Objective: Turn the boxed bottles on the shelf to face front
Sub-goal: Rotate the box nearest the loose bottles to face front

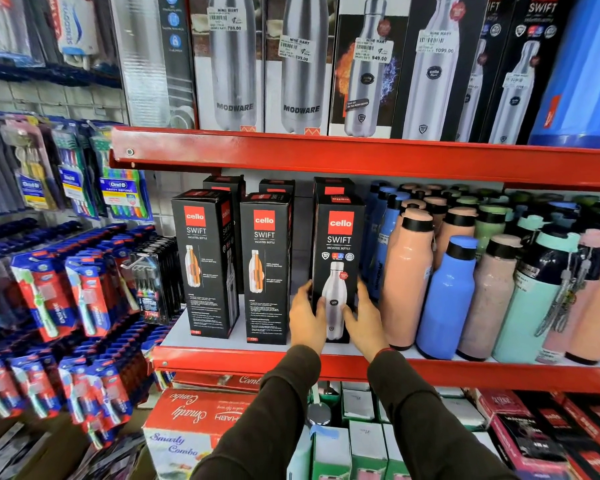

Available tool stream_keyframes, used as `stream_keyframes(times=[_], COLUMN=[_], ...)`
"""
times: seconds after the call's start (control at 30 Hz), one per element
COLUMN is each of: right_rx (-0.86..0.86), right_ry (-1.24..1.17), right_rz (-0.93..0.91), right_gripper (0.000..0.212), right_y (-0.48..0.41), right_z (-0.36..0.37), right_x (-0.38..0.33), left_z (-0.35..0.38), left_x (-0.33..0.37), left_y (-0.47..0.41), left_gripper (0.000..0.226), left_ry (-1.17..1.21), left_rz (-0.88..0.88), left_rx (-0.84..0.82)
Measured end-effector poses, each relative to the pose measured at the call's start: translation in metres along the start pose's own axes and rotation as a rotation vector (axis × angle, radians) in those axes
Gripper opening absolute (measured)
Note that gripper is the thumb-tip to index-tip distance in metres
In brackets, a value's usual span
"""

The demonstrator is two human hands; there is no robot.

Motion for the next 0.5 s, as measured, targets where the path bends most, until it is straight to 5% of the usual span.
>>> stream_keyframes(times=[0.27,0.5], right_rx=[0.009,0.367], right_ry=[0.057,-0.048], right_rz=[0.05,0.014], right_gripper=[0.064,0.037], right_y=[0.005,0.035], right_z=[-0.005,-0.036], right_x=[0.0,-0.016], left_z=[-0.003,-0.036], left_x=[0.008,0.042], left_y=[0.006,0.029], left_gripper=[0.048,0.034], left_ry=[-0.032,0.042], left_rz=[-0.004,0.23], left_rx=[0.01,0.063])
Point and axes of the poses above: each hand's wrist, its own y-axis away from the middle knuckle, its own z-axis out of the palm, x = y × z, the point moved 10 cm from there along -y, towards the middle knuckle, and after that the axes turned 13 degrees about y, right-handed, at the moved point
